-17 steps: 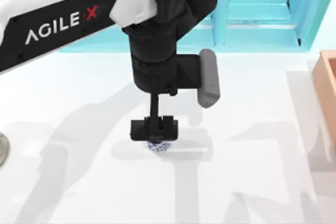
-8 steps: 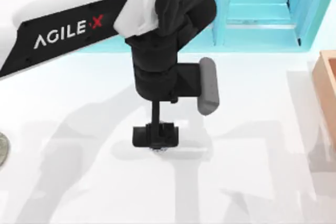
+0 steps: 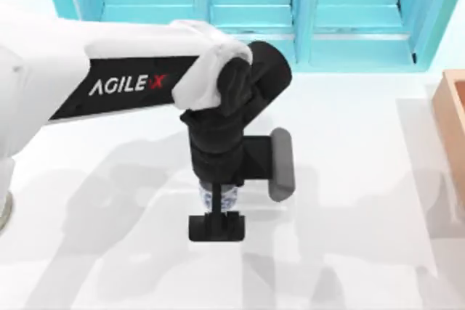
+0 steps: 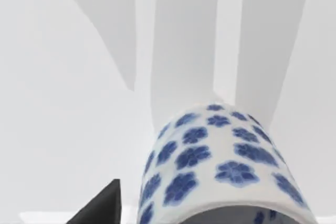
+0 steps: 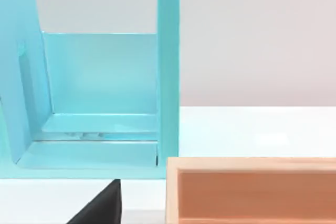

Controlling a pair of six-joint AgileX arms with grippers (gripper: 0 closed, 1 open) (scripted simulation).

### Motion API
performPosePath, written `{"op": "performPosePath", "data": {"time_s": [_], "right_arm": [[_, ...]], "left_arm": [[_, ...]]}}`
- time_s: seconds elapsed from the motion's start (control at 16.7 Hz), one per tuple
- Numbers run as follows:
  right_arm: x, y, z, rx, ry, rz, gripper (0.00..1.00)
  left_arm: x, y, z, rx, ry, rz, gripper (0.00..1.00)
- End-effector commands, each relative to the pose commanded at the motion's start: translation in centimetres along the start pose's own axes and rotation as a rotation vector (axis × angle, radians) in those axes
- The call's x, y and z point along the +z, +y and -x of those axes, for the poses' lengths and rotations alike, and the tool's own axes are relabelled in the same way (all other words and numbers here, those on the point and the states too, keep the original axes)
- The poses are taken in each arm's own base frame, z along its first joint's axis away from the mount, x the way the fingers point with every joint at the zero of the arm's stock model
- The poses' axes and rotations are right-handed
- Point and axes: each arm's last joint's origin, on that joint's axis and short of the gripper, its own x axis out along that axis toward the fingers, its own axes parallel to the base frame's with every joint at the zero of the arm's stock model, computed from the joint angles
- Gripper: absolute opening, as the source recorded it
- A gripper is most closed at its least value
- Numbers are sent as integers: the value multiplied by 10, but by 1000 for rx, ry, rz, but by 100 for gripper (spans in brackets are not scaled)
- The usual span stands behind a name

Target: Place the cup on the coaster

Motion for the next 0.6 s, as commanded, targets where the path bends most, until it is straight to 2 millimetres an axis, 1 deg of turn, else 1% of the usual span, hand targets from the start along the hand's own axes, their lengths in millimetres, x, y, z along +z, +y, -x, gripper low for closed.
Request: {"op": "performPosePath", "data": {"time_s": [0.24,0.6], "right_arm": [[0,0,0,0,0,0,100],[0,0,0,0,0,0,100]], "left_arm": [[0,0,-1,0,0,0,100],[0,0,-1,0,0,0,55]]}}
